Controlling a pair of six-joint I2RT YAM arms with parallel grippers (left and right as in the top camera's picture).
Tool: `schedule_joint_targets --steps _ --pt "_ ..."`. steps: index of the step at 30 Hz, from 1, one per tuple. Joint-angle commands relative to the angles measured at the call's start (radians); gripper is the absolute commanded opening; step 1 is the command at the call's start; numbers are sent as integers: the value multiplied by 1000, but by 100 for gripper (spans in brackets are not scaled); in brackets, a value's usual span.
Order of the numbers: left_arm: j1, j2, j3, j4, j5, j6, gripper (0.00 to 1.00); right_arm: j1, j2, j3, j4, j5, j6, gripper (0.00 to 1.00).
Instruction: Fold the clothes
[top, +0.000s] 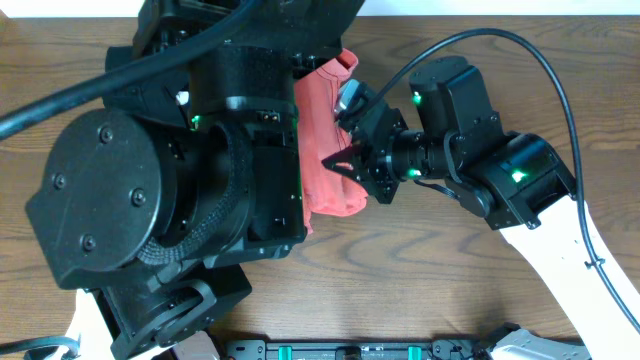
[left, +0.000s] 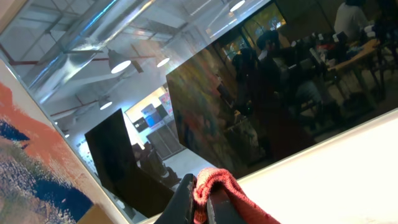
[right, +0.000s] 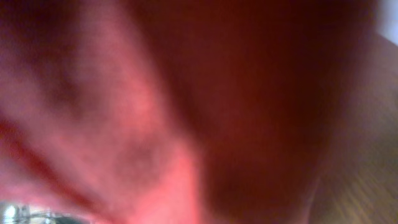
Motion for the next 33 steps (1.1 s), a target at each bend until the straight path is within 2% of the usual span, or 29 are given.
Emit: schedule_joint_targets --steps 1,5,8,13,17,19,22,27,30,33 --pt "5 -6 17 16 13 13 6 10 -8 -6 -13 3 40 1" --pt "5 -10 17 16 11 19 6 -19 -68 -1 -81 316 118 1" --pt "5 -17 17 15 8 18 6 -74 -165 18 -110 578 247 1" --pt "4 -17 16 9 -24 12 6 -204 -356 89 -110 855 364 1" --pt "2 -17 16 -71 -57 -67 6 -289 -471 147 -109 998 370 1" --pt "-16 -18 16 -152 -93 -137 6 -322 -515 177 -110 1131 385 1" --pt "-81 -23 16 -299 -134 -211 6 -338 -550 221 -113 1235 385 1" --pt "-256 -23 16 -476 -320 -298 6 -337 -560 317 -157 1274 393 1" --pt "-378 -23 16 -504 -428 -321 6 -337 -560 364 -206 1290 425 1" --pt "-508 -23 17 -491 -521 -290 6 -337 -560 414 -275 1289 467 1"
